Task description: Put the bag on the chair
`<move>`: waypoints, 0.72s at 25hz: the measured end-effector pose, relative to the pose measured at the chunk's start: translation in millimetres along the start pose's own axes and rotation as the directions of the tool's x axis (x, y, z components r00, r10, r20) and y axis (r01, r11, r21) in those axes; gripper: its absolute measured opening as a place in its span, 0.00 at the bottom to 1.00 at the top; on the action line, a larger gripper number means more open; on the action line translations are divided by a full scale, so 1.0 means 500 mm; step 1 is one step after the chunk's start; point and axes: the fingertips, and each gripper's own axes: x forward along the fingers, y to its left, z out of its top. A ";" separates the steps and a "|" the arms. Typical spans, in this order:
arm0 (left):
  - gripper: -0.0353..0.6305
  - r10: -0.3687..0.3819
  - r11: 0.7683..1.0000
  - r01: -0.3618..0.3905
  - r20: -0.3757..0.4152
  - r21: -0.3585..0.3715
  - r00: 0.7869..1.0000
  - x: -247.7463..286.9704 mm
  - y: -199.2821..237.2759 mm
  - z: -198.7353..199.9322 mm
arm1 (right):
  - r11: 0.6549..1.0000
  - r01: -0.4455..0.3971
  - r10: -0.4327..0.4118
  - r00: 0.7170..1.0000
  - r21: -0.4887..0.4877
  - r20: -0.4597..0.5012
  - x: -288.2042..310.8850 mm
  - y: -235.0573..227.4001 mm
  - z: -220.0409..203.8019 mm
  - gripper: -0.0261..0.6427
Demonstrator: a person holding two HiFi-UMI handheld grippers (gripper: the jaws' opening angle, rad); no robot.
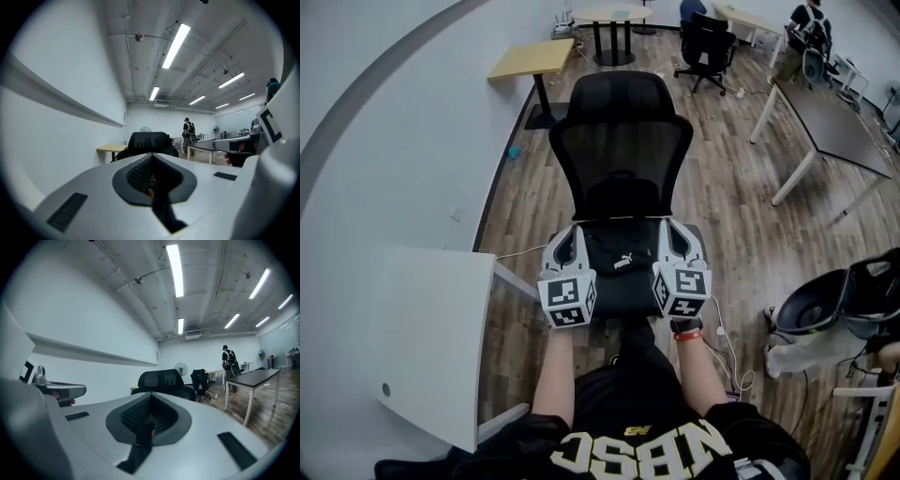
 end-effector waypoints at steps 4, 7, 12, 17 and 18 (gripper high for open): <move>0.07 0.005 1.000 -0.005 0.008 -0.002 1.000 -0.020 -0.002 0.003 | 1.000 -0.003 0.003 1.000 -0.016 0.003 -0.021 0.009 -0.001 0.05; 0.07 0.007 1.000 -0.007 -0.003 -0.001 1.000 -0.024 -0.005 -0.002 | 1.000 -0.004 0.004 1.000 -0.021 -0.002 -0.029 0.004 -0.007 0.05; 0.07 0.013 1.000 -0.013 -0.005 0.015 1.000 -0.026 0.006 0.004 | 0.999 -0.020 0.020 1.000 -0.035 -0.007 -0.027 0.008 -0.005 0.05; 0.07 0.023 1.000 -0.023 -0.006 -0.001 1.000 -0.028 0.030 0.000 | 0.998 -0.043 0.043 0.999 -0.039 -0.012 -0.016 0.030 -0.013 0.05; 0.07 0.021 1.000 -0.021 -0.004 -0.003 1.000 -0.028 0.033 0.001 | 0.998 -0.048 0.047 0.999 -0.039 -0.012 -0.014 0.035 -0.014 0.05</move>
